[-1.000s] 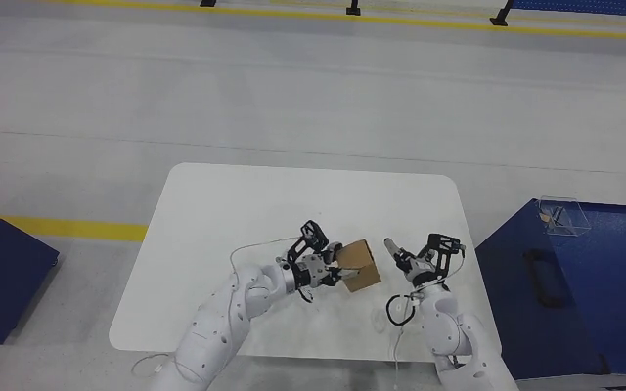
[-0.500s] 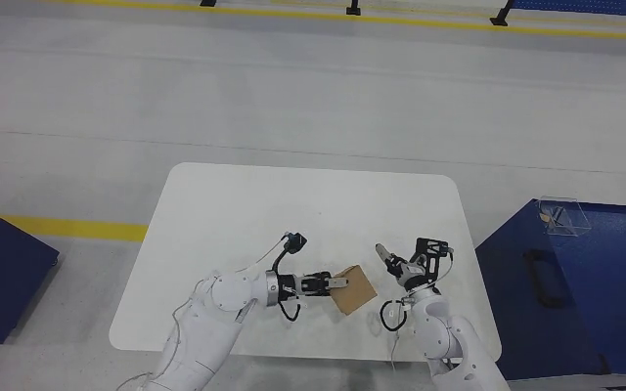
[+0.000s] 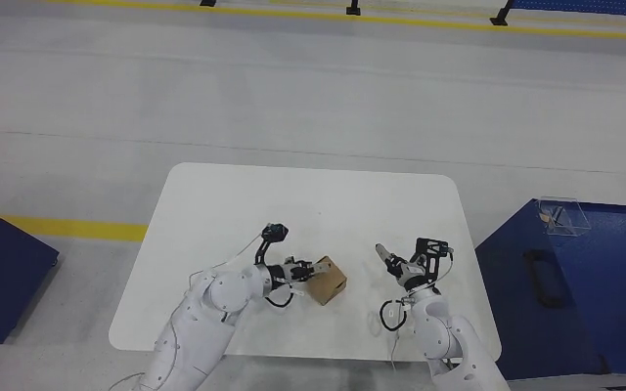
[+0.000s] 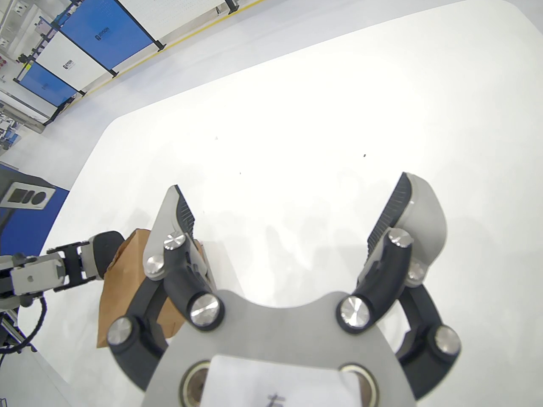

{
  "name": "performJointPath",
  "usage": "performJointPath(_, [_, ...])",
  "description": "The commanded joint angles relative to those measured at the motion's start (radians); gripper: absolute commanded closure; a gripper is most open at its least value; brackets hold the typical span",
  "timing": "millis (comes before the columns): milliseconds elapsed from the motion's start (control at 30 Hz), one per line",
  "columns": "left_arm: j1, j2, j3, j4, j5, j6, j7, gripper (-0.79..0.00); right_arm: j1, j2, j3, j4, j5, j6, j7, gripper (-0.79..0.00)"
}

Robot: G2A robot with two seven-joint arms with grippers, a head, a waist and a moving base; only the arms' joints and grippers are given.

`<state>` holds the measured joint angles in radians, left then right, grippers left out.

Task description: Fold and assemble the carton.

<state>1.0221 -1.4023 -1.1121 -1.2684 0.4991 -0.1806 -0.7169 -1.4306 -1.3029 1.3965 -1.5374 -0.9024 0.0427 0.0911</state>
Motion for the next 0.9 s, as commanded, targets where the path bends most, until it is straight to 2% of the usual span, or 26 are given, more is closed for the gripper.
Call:
performJointPath(0, [0.049,0.009,-0.011,-0.104,0.085,-0.037,0.106,-0.785,0.000,0.000,0.000,0.000,0.000,0.000,0.000,-0.785])
performJointPath(33, [0.074,0.013,-0.014,-0.151,0.132,-0.059,0.158,-0.677,0.000,0.000,0.000,0.000,0.000,0.000,0.000,-0.785])
performJointPath(67, [0.092,0.017,-0.002,-0.209,0.194,-0.119,0.198,-0.292,0.000,0.000,0.000,0.000,0.000,0.000,0.000,-0.785])
performJointPath(100, [0.113,0.022,0.008,-0.240,0.251,-0.185,0.233,0.000,0.000,0.000,0.000,0.000,0.000,0.000,0.000,-0.785])
performJointPath(133, [0.128,0.027,0.014,-0.258,0.307,-0.252,0.267,0.000,0.000,0.000,0.000,0.000,0.000,0.000,0.000,-0.785])
performJointPath(233, [0.146,0.037,0.032,-0.272,0.496,-0.338,0.359,0.000,0.000,0.000,0.000,0.000,0.000,0.000,0.000,-0.785])
performJointPath(400, [0.154,0.043,0.058,-0.217,0.601,-0.404,0.450,0.000,0.000,0.000,0.000,0.000,0.000,0.000,0.000,-0.785])
performJointPath(700, [0.131,0.042,0.075,-0.137,0.619,-0.366,0.452,0.000,0.000,0.000,0.000,0.000,0.000,0.000,0.000,-0.785])
performJointPath(867, [0.102,0.034,0.093,-0.100,0.623,-0.307,0.484,0.000,0.000,0.000,0.000,0.000,0.000,0.000,0.000,-0.785])
